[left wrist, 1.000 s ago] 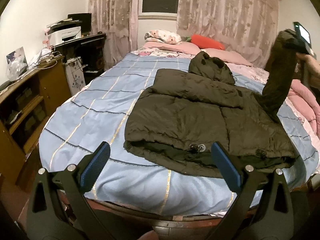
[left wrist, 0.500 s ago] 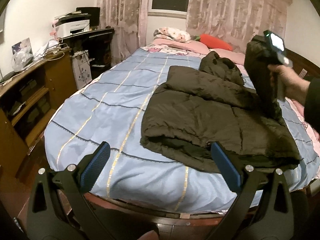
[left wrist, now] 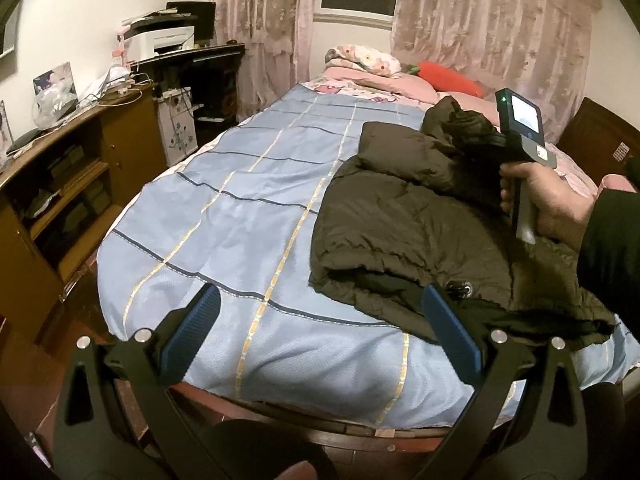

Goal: Fold large clothes
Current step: 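Lay the sleeve across the jacket body and open the right tool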

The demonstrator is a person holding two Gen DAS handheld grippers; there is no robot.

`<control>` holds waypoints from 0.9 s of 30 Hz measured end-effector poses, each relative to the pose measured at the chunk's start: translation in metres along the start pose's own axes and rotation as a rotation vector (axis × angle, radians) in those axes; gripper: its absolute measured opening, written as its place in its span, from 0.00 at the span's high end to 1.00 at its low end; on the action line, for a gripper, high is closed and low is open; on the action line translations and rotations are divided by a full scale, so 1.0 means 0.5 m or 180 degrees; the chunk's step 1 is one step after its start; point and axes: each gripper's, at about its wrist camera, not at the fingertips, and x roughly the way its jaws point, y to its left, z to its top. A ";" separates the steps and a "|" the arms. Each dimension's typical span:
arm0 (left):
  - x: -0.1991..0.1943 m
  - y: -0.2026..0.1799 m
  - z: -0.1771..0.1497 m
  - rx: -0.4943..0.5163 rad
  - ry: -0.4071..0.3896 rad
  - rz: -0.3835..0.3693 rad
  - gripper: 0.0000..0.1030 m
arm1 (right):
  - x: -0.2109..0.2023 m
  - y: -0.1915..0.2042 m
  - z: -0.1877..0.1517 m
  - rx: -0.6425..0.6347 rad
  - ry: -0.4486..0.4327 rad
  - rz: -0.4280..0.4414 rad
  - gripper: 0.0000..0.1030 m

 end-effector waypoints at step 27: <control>-0.145 -0.152 -0.024 0.0479 -0.0372 -0.0032 0.02 | -0.710 -0.281 -0.469 -0.0224 -0.1641 -0.0577 0.01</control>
